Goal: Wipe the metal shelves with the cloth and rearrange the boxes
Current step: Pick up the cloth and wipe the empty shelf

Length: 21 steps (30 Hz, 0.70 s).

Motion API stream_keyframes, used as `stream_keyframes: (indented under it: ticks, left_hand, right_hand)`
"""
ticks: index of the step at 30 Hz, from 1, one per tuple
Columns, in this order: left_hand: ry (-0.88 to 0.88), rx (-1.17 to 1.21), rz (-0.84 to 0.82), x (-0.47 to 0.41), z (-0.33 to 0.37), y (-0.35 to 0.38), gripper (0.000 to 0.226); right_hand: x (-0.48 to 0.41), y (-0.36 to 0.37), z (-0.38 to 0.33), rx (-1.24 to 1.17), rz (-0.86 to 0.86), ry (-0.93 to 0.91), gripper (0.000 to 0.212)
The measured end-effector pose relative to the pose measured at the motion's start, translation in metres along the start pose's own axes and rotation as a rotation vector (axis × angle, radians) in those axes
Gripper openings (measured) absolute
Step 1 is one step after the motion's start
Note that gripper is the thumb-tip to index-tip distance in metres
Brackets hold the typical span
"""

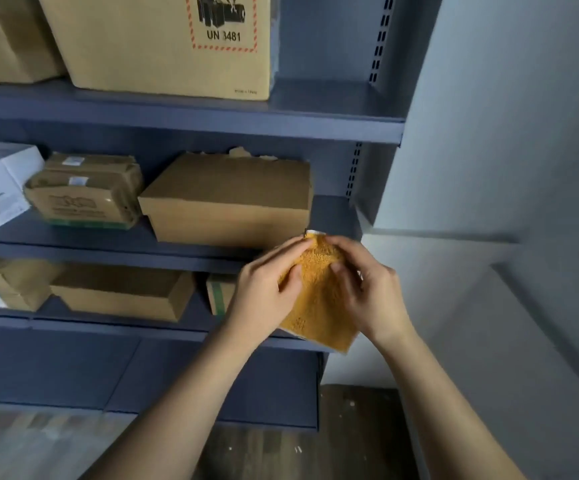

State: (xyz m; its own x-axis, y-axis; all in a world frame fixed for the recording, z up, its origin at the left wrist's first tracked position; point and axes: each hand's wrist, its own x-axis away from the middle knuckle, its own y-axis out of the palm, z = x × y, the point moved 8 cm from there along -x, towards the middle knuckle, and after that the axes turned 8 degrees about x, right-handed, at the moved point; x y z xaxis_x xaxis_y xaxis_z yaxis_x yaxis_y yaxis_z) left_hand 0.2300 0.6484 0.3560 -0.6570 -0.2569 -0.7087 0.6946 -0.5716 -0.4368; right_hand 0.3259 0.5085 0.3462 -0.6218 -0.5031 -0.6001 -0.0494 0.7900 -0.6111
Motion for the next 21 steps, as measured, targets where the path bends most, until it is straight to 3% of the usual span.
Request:
stream_keyframes:
  ticks: [7, 16, 21]
  left_hand:
    - [-0.244, 0.101, -0.169, 0.112, -0.059, 0.066, 0.047]
    - [-0.493, 0.160, -0.350, 0.235, -0.163, 0.154, 0.052]
    - [-0.593, 0.162, -0.435, 0.318, -0.266, 0.216, 0.054]
  right_hand:
    - [0.101, 0.067, 0.067, -0.067, -0.231, 0.158, 0.030]
    - [0.213, 0.180, 0.163, -0.060, -0.438, 0.336, 0.043]
    - [0.280, 0.279, 0.238, -0.045, -0.505, 0.417, 0.057]
